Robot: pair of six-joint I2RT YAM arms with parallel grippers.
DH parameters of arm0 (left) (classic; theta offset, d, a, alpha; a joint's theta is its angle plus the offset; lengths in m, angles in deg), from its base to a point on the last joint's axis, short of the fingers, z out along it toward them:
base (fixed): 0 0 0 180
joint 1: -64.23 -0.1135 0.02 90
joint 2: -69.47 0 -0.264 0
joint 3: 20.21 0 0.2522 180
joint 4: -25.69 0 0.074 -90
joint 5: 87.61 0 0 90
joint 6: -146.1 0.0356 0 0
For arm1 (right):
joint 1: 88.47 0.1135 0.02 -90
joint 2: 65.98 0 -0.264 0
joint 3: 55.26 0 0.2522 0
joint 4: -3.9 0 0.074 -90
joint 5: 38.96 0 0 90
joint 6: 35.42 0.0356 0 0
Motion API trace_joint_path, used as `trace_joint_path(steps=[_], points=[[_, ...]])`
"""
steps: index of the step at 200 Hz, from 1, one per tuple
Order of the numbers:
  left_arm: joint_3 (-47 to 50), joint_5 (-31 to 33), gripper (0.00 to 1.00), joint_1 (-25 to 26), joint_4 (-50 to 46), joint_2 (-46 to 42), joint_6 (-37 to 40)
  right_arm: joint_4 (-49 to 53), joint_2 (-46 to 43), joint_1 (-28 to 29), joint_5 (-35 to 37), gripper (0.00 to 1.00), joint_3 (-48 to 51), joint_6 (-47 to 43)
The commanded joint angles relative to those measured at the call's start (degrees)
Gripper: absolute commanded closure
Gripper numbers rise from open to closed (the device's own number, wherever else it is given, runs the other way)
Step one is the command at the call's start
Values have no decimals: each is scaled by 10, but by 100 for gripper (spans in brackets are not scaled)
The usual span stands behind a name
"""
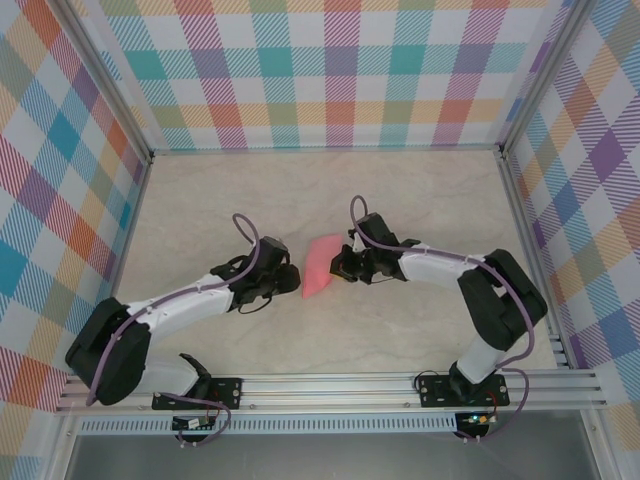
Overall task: Fold a paper plane with a square sheet of paper (pick it up from the middle)
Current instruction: Turn over the paper at the center of the table.
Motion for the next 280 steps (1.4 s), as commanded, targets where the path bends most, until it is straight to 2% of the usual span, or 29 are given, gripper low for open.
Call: trace_joint_path(steps=[1, 18, 57, 127, 172, 194, 219, 252, 280], points=[[-16, 28, 55, 2, -25, -47, 23, 55, -34, 1, 54, 98, -14, -9], [-13, 31, 45, 2, -26, -81, 31, 65, -44, 1, 58, 98, -21, 0], [-12, 39, 34, 2, -48, -143, 54, 78, -73, 3, 70, 97, -40, 16], [-10, 39, 24, 2, -50, -179, 87, 140, -133, 4, 122, 96, -85, -7], [8, -32, 18, 2, 30, -152, 135, 106, -105, 5, 117, 96, -53, 40], [25, -66, 18, 5, 89, -118, 167, 53, -85, 5, 102, 96, -28, 76], [44, -62, 22, 17, 156, -69, 197, 12, -63, 6, 98, 95, -8, 119], [51, -46, 29, 43, 221, 1, 254, 7, -39, 6, 103, 95, -1, 163], [71, -49, 36, 64, 317, 53, 324, 29, -32, 6, 105, 95, -3, 188]])
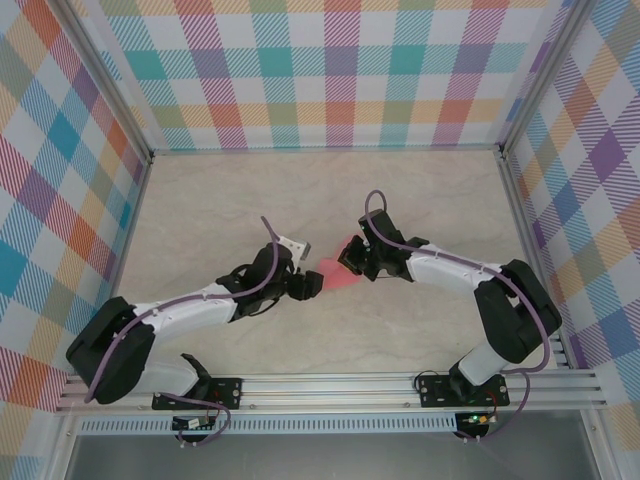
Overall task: Fold a paper plane with a square sheet of paper (pick it up from the middle)
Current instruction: Turn over the paper at the center of the table.
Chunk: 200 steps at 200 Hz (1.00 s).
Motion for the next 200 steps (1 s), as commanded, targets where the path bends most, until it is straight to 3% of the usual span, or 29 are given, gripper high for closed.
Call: trace_joint_path(steps=[1, 41, 78, 135, 154, 183, 200], points=[[22, -3, 36, 20, 116, 31, 82, 1, 6, 3, -1, 95, -1, 43], [37, -32, 38, 23, 213, 85, 150, 34, 4, 3, -5, 94, -6, 56], [43, -45, 46, 23, 270, 131, 205, 44, 3, 1, -14, 94, -8, 59], [67, -81, 48, 24, 350, 171, 230, 51, 5, -5, -28, 93, -13, 61], [70, -85, 54, 24, 364, 178, 233, 51, 6, -6, -32, 93, -14, 62], [70, -87, 72, 24, 376, 186, 234, 52, 6, -9, -38, 92, -15, 62], [70, -92, 80, 24, 377, 189, 229, 55, 5, -12, -39, 85, -12, 56]])
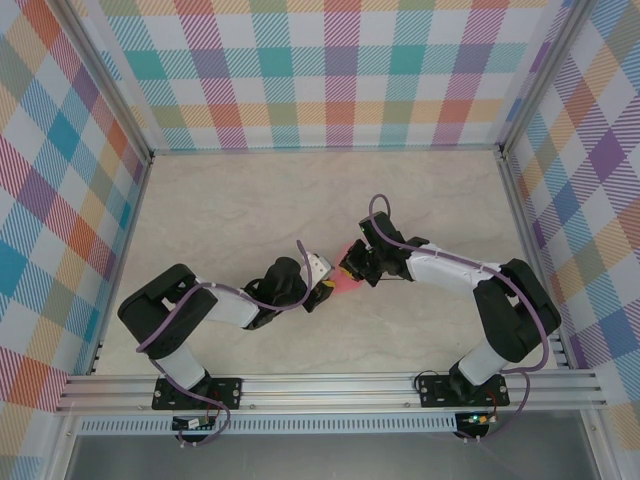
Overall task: Fold a paper plane with a square sheet of paper (pick it up from the middle)
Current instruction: Turn over the paper at the center of the table.
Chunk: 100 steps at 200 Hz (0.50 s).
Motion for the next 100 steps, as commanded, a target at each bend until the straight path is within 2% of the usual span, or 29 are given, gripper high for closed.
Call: trace_joint_path(steps=[1, 45, 100], points=[[4, -16, 81, 10, 33, 9, 5, 13, 3, -6, -14, 84, -10, 0], [-2, -59, 88, 10, 27, 22, -54, -2, -18, -19, -20, 56, 10, -81], [-16, -98, 91, 10, 13, 32, -154, -43, -71, -39, -45, 48, 76, -179]])
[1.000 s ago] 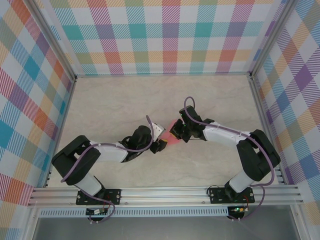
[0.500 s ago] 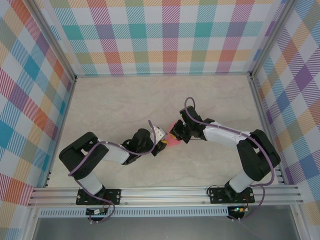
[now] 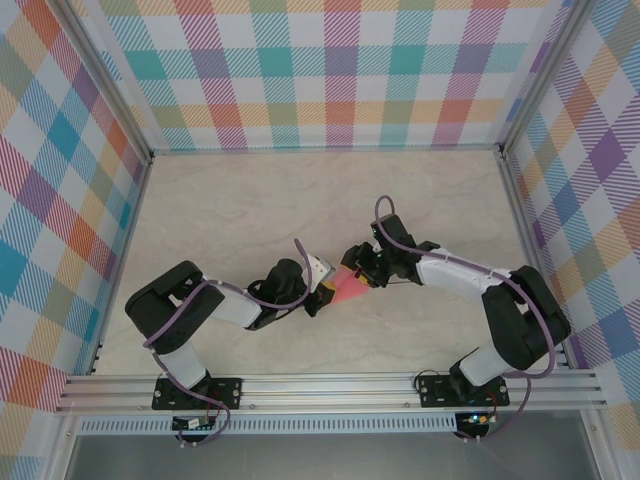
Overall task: Fold a paper plane with a square sheet of paper (pick it up from the middle)
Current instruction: Turn over the paper at the center of the table.
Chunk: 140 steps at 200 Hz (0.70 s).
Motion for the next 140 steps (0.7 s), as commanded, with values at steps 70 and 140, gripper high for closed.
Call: trace_joint_path(steps=[70, 140], points=[[-51, -55, 93, 7, -9, 37, -205, -60, -63, -15, -21, 48, 82, -120], [-44, -40, 95, 7, -7, 40, -280, -79, -42, -30, -37, 52, 86, -127]])
